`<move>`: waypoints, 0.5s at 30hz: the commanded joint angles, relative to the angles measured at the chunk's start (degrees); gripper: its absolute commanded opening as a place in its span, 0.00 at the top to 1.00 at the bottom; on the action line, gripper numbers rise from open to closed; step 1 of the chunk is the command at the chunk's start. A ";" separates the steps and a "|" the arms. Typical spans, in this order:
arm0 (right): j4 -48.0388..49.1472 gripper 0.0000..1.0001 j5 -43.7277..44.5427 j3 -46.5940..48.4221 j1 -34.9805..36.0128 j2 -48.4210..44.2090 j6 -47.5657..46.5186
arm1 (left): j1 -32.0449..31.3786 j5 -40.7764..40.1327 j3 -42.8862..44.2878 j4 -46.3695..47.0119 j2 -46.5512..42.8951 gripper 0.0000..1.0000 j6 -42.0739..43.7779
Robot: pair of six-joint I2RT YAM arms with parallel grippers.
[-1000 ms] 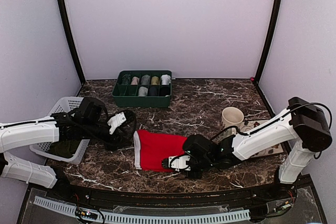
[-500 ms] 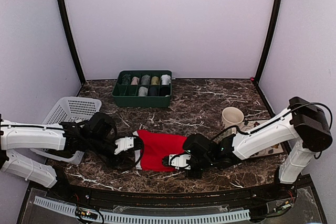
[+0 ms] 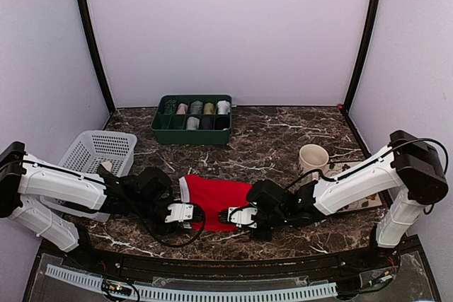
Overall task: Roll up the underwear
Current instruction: Pick up the underwear from the center of the board.
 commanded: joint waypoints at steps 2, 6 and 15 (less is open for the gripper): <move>-2.79 1.00 -0.07 0.05 -0.22 -0.79 1.04 | -0.44 -3.82 -0.17 0.82 2.91 0.65 3.49; -3.06 1.00 0.06 -0.03 -0.39 -1.24 0.95 | -0.74 -3.96 -0.49 -1.43 4.64 0.71 5.23; -5.52 1.00 -1.76 1.62 -0.98 -2.64 1.54 | -0.79 -3.98 1.26 -3.32 5.29 1.00 3.86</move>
